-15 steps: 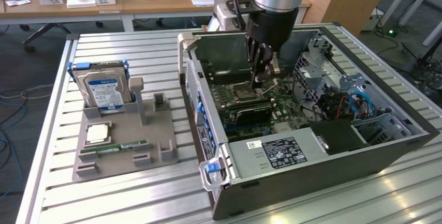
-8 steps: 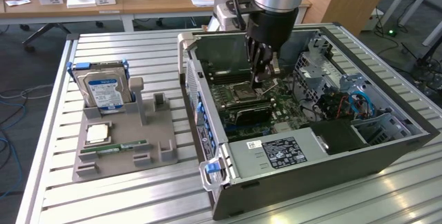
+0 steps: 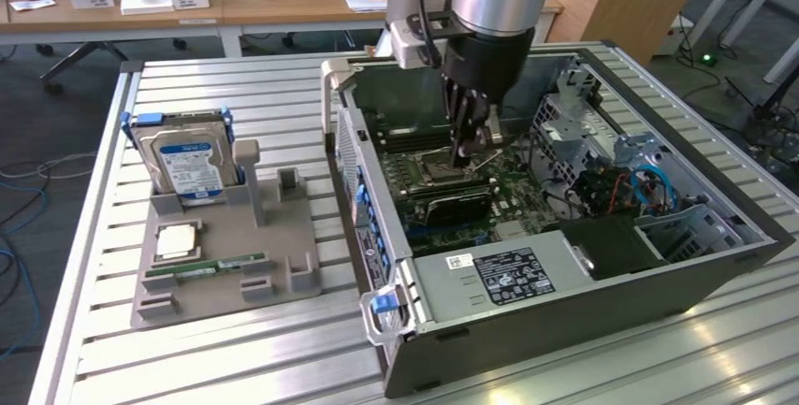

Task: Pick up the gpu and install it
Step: 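Press down on the gpu until it lock into place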

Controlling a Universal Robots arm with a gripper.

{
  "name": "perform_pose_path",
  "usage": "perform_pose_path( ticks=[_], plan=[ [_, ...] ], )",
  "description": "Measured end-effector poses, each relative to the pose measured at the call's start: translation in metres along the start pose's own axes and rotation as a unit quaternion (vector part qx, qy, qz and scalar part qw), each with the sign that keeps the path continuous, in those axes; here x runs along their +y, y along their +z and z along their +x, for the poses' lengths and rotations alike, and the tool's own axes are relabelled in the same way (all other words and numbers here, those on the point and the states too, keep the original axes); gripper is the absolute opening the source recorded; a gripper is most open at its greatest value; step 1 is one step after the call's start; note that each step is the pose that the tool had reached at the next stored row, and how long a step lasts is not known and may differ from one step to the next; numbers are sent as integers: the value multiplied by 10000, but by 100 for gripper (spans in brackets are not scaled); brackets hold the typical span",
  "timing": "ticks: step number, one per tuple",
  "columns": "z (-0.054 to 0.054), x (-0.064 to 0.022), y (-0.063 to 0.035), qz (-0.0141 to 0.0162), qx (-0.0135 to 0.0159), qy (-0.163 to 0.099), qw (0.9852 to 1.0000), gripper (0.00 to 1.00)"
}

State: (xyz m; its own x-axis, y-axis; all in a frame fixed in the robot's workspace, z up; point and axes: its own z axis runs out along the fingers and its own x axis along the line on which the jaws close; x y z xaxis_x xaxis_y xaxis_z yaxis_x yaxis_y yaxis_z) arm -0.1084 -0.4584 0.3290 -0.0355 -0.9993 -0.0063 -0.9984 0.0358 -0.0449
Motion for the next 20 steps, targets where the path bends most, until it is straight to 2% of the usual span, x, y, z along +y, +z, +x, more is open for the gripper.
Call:
perform_pose_path(
  ticks=[16, 20],
  plan=[
    [1, 12, 291, 0, 0, 1, 10000, 11],
    [-1, -3, 332, -1, 1, 1, 10000, 11]
  ],
)
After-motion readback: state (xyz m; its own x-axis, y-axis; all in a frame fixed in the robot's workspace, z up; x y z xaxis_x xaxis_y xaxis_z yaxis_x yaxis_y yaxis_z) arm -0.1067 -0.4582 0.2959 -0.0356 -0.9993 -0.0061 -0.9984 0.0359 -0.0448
